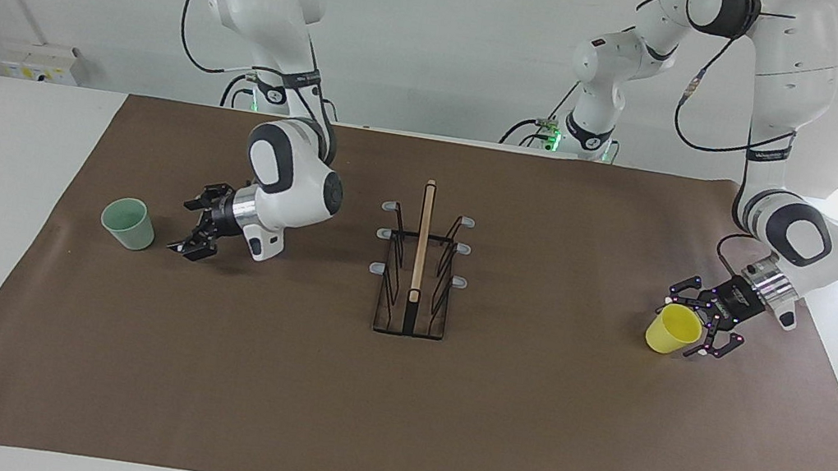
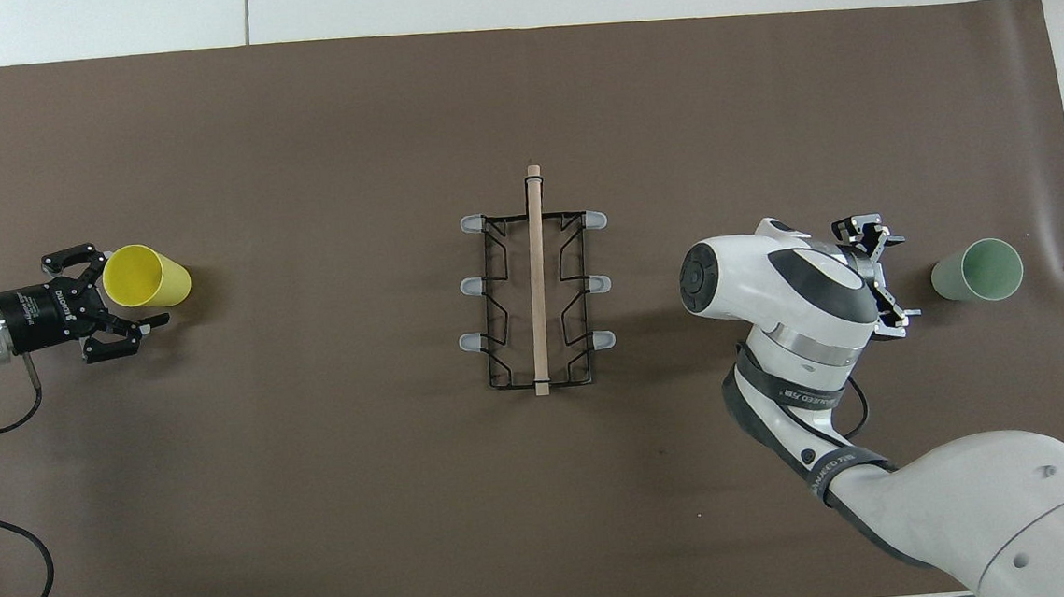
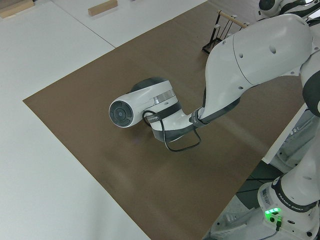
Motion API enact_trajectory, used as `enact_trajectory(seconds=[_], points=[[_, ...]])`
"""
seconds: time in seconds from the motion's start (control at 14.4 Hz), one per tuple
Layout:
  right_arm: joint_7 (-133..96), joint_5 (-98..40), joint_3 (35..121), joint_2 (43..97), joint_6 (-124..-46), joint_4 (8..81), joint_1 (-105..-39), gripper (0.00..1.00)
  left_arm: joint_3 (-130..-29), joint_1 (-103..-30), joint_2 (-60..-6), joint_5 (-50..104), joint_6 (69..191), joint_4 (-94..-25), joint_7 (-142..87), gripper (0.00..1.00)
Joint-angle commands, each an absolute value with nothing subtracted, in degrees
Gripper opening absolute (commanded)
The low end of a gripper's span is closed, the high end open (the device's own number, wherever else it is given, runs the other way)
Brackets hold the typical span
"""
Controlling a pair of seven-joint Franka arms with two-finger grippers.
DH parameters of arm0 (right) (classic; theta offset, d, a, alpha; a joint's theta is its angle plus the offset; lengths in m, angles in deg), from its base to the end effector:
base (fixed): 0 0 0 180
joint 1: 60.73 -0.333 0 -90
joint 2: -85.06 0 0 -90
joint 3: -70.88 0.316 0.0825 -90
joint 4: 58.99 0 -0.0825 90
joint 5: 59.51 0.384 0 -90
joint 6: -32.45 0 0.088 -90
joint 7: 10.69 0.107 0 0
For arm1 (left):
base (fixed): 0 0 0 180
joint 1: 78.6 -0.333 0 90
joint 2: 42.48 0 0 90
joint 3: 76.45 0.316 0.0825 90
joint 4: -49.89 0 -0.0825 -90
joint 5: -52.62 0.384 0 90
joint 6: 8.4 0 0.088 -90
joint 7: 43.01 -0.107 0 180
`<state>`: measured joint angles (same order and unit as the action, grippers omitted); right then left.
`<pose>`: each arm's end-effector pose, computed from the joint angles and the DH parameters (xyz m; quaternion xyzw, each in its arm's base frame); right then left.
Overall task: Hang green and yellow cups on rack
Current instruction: 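Grasp the yellow cup with the left gripper while the right gripper reaches the green cup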
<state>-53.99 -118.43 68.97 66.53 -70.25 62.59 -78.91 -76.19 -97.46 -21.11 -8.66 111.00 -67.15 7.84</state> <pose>0.5242 0.0772 0.2535 0.5867 0.6302 -0.3716 0.3472 0.5589 0.1473 0.2521 0.5120 0.7490 -0.2447 0.3420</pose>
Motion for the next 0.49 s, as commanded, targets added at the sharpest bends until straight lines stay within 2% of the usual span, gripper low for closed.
enact_trajectory(seconds=[0.0, 0.28, 0.42], points=[[-54.47, -122.16, 69.47, 67.75, -71.87, 65.63, -78.14, 1.0, -75.83, -96.79, -23.76, -11.8, 112.27, -70.87, 3.76, 1.0], [-50.69, -129.19, 69.47, 65.11, -71.52, 66.95, -77.79, 1.0, -75.74, -94.6, -23.67, -11.89, 113.14, -70.53, 2.25, 1.0], [-49.99, -130.6, 69.47, 65.02, -71.87, 67.31, -75.25, 1.0, -75.66, -92.49, -23.32, -11.72, 114.55, -70.09, 1.47, 1.0]])
